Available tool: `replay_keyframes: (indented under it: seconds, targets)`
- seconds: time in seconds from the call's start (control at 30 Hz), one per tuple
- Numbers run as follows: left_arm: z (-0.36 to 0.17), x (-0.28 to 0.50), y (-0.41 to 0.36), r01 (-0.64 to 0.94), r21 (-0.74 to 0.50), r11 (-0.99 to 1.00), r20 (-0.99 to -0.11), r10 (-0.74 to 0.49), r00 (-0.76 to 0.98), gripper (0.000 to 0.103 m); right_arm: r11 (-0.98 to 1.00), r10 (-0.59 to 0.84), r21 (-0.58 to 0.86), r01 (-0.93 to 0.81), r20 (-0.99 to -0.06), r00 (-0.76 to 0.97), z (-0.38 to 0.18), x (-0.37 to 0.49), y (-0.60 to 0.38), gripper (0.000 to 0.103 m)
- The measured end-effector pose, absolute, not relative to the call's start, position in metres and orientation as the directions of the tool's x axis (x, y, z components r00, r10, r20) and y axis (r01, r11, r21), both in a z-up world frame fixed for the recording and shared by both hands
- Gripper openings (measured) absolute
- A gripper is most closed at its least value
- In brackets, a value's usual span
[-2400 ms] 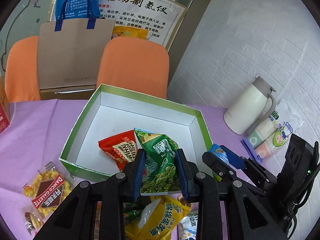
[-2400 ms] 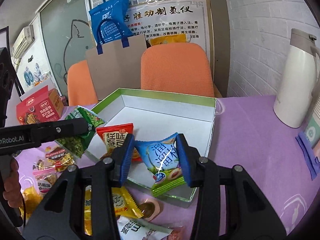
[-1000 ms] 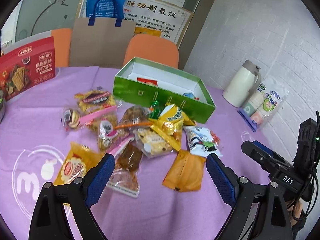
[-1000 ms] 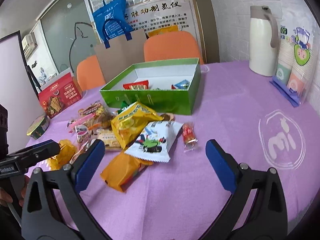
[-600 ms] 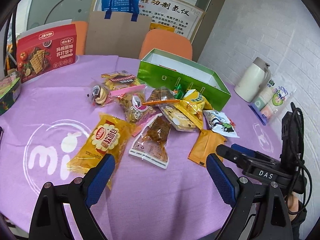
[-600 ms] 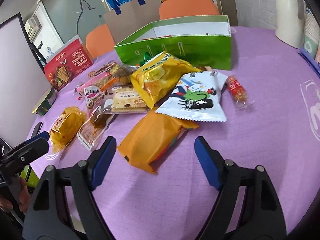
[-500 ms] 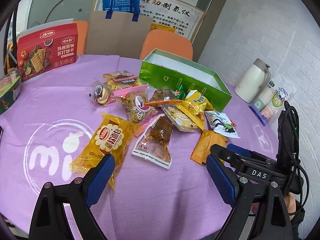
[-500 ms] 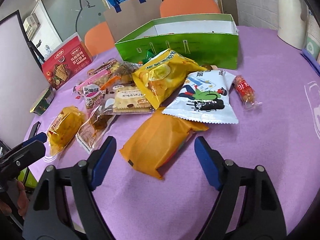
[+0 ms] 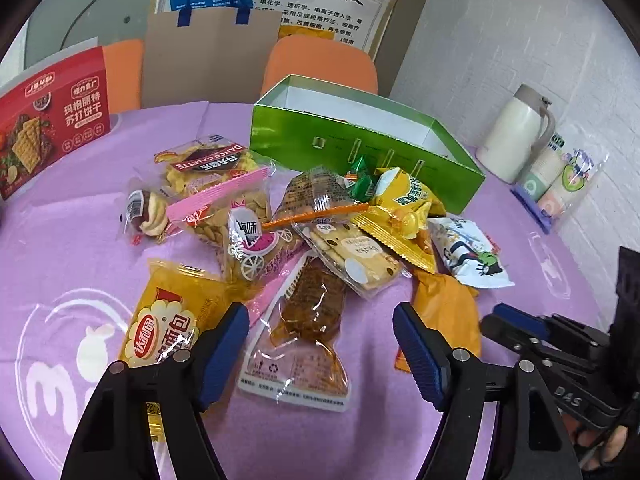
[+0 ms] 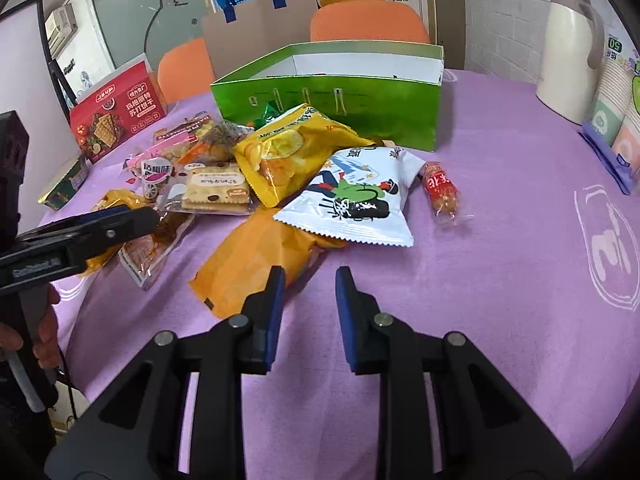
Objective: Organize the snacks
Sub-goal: 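Grasp the clear brown-snack bag with the left tool while the right tool grasps the orange bag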
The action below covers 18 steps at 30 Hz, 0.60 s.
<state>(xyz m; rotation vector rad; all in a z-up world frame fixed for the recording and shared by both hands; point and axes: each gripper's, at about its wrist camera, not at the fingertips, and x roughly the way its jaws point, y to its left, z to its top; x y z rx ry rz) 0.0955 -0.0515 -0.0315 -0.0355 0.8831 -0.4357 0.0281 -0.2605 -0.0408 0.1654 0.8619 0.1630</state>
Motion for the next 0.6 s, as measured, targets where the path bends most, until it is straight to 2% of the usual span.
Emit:
replay_keyframes:
  seconds: [0.03,0.07,0.1,0.13,0.2,0.33,0.43,0.6]
  targets:
    - [-0.033,0.098,-0.055,0.357,-0.184,0.916,-0.747,-0.366,0.555,0.07,0.968,0.233,0.239,-0.08,-0.732,0.64,-0.039,0.027,-0.261,0.028]
    - [-0.035,0.101,-0.058,0.36,-0.166,0.918,-0.753,-0.354,0.555,0.068,0.96,0.26,0.266,-0.088,-0.727,0.636,-0.039,0.028,-0.261,0.034]
    - [-0.037,0.103,-0.059,0.36,-0.155,0.92,-0.76,-0.344,0.552,0.062,0.954,0.278,0.285,-0.093,-0.725,0.63,-0.04,0.03,-0.258,0.039]
    - [-0.039,0.104,-0.059,0.36,-0.149,0.921,-0.766,-0.338,0.548,0.051,0.953,0.282,0.289,-0.094,-0.727,0.626,-0.041,0.033,-0.253,0.046]
    - [-0.041,0.101,-0.06,0.369,-0.134,0.92,-0.777,-0.328,0.537,0.043,0.956,0.277,0.28,-0.094,-0.743,0.61,-0.045,0.039,-0.244,0.048]
    - [-0.041,0.088,-0.056,0.398,-0.163,0.903,-0.781,-0.364,0.507,0.043,0.965,0.249,0.245,-0.089,-0.764,0.596,-0.051,0.054,-0.227,0.057]
    - [-0.041,0.076,-0.052,0.397,-0.225,0.89,-0.778,-0.409,0.476,0.043,0.964,0.256,0.246,-0.1,-0.756,0.603,-0.05,0.063,-0.219,0.059]
    - [-0.041,0.062,-0.042,0.341,-0.231,0.911,-0.773,-0.385,0.504,0.044,0.972,0.229,0.209,-0.104,-0.76,0.609,-0.053,0.071,-0.212,0.067]
